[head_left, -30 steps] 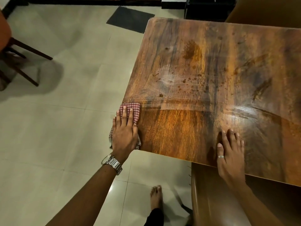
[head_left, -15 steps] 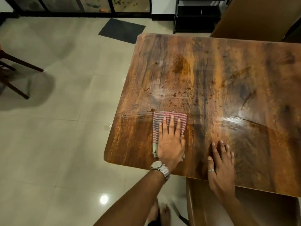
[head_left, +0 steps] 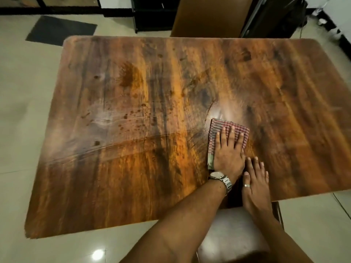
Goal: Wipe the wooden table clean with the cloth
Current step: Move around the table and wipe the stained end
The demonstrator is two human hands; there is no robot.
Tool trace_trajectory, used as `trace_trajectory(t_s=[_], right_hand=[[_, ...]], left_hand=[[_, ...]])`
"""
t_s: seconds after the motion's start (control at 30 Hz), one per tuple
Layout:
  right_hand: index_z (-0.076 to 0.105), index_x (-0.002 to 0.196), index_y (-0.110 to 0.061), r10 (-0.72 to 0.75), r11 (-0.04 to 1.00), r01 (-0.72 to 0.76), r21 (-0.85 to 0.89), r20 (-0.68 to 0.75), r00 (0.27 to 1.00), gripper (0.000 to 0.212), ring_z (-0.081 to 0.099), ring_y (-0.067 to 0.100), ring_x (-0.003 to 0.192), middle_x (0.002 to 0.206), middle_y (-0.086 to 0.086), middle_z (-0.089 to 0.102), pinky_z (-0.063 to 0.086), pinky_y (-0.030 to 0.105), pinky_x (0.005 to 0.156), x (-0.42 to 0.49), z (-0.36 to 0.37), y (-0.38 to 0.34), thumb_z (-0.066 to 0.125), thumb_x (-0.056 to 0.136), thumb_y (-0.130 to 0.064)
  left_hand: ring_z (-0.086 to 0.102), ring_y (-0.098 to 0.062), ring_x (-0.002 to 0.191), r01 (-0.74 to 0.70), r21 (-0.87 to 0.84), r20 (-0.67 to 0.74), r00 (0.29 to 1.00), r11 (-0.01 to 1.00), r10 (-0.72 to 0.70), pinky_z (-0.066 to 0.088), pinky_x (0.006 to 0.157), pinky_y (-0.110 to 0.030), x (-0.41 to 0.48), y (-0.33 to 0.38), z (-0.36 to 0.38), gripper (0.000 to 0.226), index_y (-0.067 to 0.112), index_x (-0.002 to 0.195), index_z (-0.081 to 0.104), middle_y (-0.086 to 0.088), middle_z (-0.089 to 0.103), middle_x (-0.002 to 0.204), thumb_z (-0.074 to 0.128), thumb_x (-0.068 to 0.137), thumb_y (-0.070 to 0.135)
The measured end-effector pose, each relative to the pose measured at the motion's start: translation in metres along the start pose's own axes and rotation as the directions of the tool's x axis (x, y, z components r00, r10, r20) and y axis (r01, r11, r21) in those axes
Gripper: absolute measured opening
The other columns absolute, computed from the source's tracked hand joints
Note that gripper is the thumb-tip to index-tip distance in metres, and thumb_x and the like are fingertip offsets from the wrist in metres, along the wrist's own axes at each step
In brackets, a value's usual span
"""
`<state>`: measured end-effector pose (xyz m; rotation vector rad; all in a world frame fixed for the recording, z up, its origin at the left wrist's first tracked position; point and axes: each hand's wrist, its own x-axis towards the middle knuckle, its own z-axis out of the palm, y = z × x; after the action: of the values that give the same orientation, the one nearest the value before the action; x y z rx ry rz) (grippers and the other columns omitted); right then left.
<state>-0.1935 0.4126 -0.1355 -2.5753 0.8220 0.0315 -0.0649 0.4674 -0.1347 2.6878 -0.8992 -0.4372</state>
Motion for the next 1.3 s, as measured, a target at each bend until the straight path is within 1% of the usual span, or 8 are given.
trace_trajectory(t_s=[0.2, 0.43, 0.83, 1.0, 1.07, 1.13, 1.23, 1.3], right_hand=[[0.016, 0.158, -0.022, -0.012, 0.999, 0.011, -0.043, -0.027, 1.000, 0.065, -0.009, 0.011, 0.153, 0.167, -0.002, 0.002, -0.007, 0.039, 0.125, 0.045, -0.009, 0.007, 0.005, 0.100, -0.049], [0.023, 0.157, -0.026, -0.082, 0.989, 0.085, -0.117, 0.033, 0.996, 0.067, -0.005, 0.025, 0.154, 0.167, 0.002, 0.008, -0.008, 0.051, 0.123, 0.114, -0.003, -0.038, 0.006, 0.097, -0.051], [0.033, 0.154, -0.021, -0.130, 0.990, 0.132, -0.051, 0.033, 0.991, 0.068, 0.002, 0.027, 0.154, 0.166, 0.007, 0.016, -0.008, 0.058, 0.120, 0.126, 0.013, -0.087, 0.012, 0.097, -0.050], [0.033, 0.154, -0.020, -0.129, 0.991, 0.131, -0.041, 0.033, 0.991, 0.066, 0.000, 0.026, 0.154, 0.166, 0.005, 0.015, -0.011, 0.058, 0.120, 0.126, 0.016, -0.093, 0.018, 0.095, -0.047], [0.035, 0.153, -0.020, -0.126, 0.991, 0.127, -0.027, 0.041, 0.991, 0.065, 0.000, 0.026, 0.154, 0.166, 0.005, 0.015, -0.011, 0.058, 0.120, 0.127, 0.014, -0.091, 0.020, 0.095, -0.044], [0.035, 0.153, -0.020, -0.136, 0.991, 0.136, -0.003, 0.050, 0.989, 0.065, 0.000, 0.025, 0.154, 0.166, 0.005, 0.015, -0.010, 0.057, 0.120, 0.127, 0.010, -0.091, 0.018, 0.096, -0.044], [0.037, 0.153, -0.021, -0.128, 0.992, 0.128, 0.015, 0.073, 0.989, 0.070, 0.004, 0.023, 0.154, 0.165, 0.004, 0.017, -0.006, 0.056, 0.121, 0.131, 0.004, -0.088, 0.013, 0.092, -0.046], [0.039, 0.151, -0.022, -0.119, 0.993, 0.119, 0.009, 0.073, 0.990, 0.071, 0.007, 0.024, 0.154, 0.165, 0.004, 0.020, -0.004, 0.058, 0.121, 0.133, 0.004, -0.086, 0.013, 0.090, -0.046]], left_hand=[[0.010, -0.034, 0.155, -0.022, -0.017, 0.017, 1.000, 1.000, 0.022, 0.001, 0.126, -0.051, 0.054, -0.004, -0.015, 0.058, 0.027, 0.159, 0.026, -0.008, 0.019, 0.168, 0.033, 0.103, 0.040], [0.001, -0.035, 0.155, 0.223, -0.024, -0.096, 0.970, 0.974, -0.224, 0.003, 0.126, -0.054, 0.079, -0.138, -0.064, 0.059, 0.032, 0.161, 0.010, -0.007, 0.004, 0.170, 0.018, 0.105, 0.048], [0.016, -0.049, 0.150, 0.651, -0.071, -0.290, 0.711, 0.756, -0.640, 0.008, 0.123, -0.057, -0.076, -0.383, -0.122, 0.066, 0.017, 0.159, 0.027, -0.020, 0.019, 0.166, 0.020, 0.099, 0.043], [0.000, -0.041, 0.154, 0.677, -0.088, -0.291, 0.684, 0.730, -0.669, -0.010, 0.122, -0.050, -0.051, -0.327, -0.103, 0.061, 0.022, 0.162, 0.008, -0.014, 0.001, 0.169, 0.015, 0.106, 0.044], [0.008, -0.041, 0.153, 0.548, -0.084, -0.272, 0.791, 0.832, -0.548, -0.015, 0.122, -0.053, -0.027, -0.269, -0.085, 0.057, 0.023, 0.160, 0.011, -0.014, 0.005, 0.168, 0.020, 0.107, 0.040], [0.026, -0.048, 0.145, 0.376, -0.128, -0.210, 0.894, 0.918, -0.396, 0.003, 0.122, -0.065, -0.004, -0.204, -0.066, 0.055, 0.022, 0.154, 0.025, -0.021, 0.020, 0.163, 0.016, 0.104, 0.041], [-0.005, -0.041, 0.154, 0.236, -0.154, -0.139, 0.956, 0.959, -0.258, -0.003, 0.125, -0.056, 0.018, -0.115, -0.052, 0.062, 0.025, 0.161, 0.003, -0.015, -0.010, 0.167, 0.010, 0.102, 0.044], [-0.003, -0.036, 0.155, 0.167, -0.157, -0.121, 0.975, 0.973, -0.187, -0.001, 0.126, -0.052, 0.020, -0.084, -0.053, 0.060, 0.028, 0.161, 0.007, -0.009, -0.004, 0.169, 0.022, 0.105, 0.042]])
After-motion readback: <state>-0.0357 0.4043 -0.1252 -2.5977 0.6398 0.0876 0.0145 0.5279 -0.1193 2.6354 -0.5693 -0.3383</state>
